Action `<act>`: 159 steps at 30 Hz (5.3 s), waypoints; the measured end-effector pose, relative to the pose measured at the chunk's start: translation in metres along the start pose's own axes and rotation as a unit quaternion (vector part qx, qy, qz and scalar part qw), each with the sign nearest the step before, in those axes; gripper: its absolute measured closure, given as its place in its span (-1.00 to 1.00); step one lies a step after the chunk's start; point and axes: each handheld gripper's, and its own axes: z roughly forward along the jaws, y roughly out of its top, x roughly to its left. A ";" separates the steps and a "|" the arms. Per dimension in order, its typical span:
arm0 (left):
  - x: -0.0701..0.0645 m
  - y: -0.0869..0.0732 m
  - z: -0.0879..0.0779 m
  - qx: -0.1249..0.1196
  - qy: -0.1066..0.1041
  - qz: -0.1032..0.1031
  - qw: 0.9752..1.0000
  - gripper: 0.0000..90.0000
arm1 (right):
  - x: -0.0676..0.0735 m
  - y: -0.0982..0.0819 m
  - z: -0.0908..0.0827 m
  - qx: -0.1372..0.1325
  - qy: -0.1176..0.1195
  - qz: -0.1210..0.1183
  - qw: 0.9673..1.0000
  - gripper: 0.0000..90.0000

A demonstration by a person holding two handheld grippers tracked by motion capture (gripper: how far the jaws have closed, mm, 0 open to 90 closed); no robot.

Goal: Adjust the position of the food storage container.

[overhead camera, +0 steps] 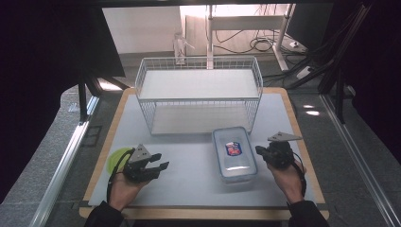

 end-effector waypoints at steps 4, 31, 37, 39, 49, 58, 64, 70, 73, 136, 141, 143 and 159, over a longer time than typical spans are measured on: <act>-0.001 -0.002 0.002 0.004 -0.004 0.006 1.000 0.21 | -0.008 0.007 0.015 0.001 0.011 0.014 1.000 0.92; 0.009 0.010 0.013 0.001 -0.014 -0.029 0.999 0.83 | 0.056 0.042 0.054 0.021 0.106 -0.054 0.993 1.00; 0.014 0.028 0.031 0.007 0.003 -0.022 1.000 0.86 | 0.052 0.024 0.023 0.007 0.090 -0.046 0.995 1.00; 0.017 0.036 0.039 0.010 0.008 -0.020 1.000 0.87 | 0.053 0.015 0.012 0.008 0.090 -0.047 0.995 1.00; 0.027 0.070 0.079 0.026 0.022 -0.011 0.999 0.91 | 0.077 -0.029 -0.030 0.020 0.115 -0.046 0.992 1.00; 0.033 0.076 0.099 0.048 -0.016 -0.026 0.998 0.97 | 0.093 -0.037 -0.014 0.060 0.146 -0.056 0.986 1.00; 0.030 0.074 0.095 0.050 -0.021 -0.036 0.998 1.00 | 0.088 -0.036 -0.008 0.070 0.132 -0.051 0.988 1.00; 0.025 0.069 0.088 0.057 -0.021 -0.043 0.997 1.00 | 0.074 -0.034 -0.005 0.069 0.114 -0.034 0.990 1.00; 0.025 0.065 0.086 0.052 -0.029 -0.054 0.997 1.00 | 0.064 -0.033 -0.002 0.068 0.115 -0.020 0.991 1.00; -0.011 0.011 0.033 0.056 0.020 -0.033 0.998 0.40 | 0.020 0.003 0.022 0.025 0.046 -0.003 0.999 0.45; -0.010 0.010 0.023 0.034 0.018 -0.031 0.999 0.02 | 0.021 0.005 0.006 0.000 0.034 -0.015 0.999 0.14; -0.011 0.008 0.019 0.020 0.012 -0.031 0.999 -0.06 | 0.022 0.005 0.003 -0.005 0.033 -0.017 0.999 0.07; -0.022 -0.006 0.003 -0.010 0.001 -0.016 1.000 -0.67 | 0.039 -0.008 -0.023 -0.050 0.068 -0.031 0.996 -0.64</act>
